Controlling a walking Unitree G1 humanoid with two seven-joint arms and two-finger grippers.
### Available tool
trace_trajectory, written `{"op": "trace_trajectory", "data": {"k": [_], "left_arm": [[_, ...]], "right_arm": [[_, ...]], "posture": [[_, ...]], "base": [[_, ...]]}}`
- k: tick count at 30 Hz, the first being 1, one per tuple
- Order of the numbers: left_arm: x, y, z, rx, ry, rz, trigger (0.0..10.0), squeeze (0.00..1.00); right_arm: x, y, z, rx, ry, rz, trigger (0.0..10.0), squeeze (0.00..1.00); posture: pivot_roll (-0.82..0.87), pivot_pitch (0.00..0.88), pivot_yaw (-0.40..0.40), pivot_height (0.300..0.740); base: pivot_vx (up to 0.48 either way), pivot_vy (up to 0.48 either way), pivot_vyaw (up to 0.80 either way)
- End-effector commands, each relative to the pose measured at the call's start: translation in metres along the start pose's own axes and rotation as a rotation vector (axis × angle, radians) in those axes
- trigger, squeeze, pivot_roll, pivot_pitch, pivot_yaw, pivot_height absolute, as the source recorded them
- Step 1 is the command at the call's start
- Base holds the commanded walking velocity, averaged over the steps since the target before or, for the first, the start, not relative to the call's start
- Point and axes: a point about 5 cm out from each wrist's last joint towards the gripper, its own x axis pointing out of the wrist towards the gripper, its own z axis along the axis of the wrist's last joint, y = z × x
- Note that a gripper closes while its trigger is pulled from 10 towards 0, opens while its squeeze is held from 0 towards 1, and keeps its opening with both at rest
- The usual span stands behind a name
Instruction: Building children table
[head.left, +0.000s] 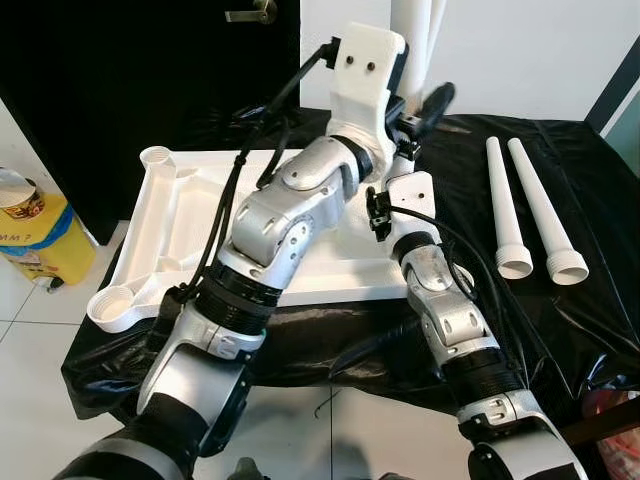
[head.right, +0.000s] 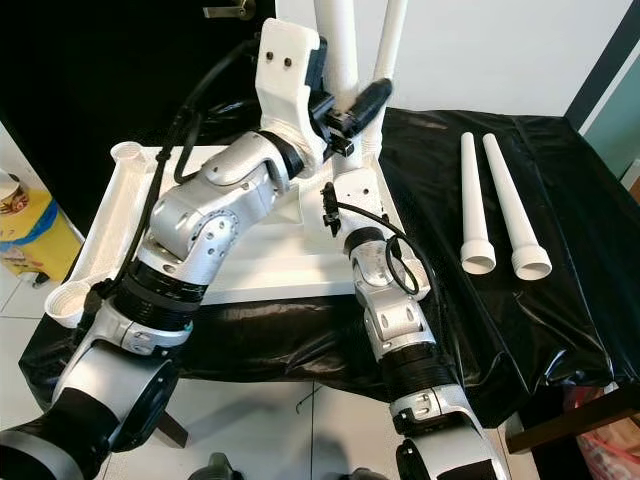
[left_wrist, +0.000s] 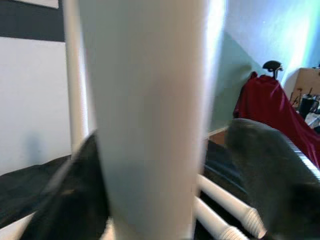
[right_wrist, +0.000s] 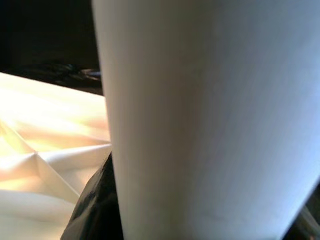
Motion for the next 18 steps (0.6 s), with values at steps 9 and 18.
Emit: {"op": "trace_trajectory", "data": {"k": [9, 18], "left_arm": [[0.000, 0.001, 0.008, 0.035, -0.045, 0.010, 10.0, 0.00], [-0.006, 0.010, 0.007, 0.071, -0.068, 0.075, 10.0, 0.00]], "right_arm": [[0.004, -0.016, -0.006, 0.090, 0.058, -0.086, 10.0, 0.00], [0.006, -0.027, -0.008, 0.100, 0.068, -0.132, 10.0, 0.00]], "posture": [[0.04, 0.000, -0.064, 0.740], [0.04, 0.004, -0.065, 0.740]], "base": [[0.000, 0.000, 0.00], [0.000, 0.000, 0.00]]}}
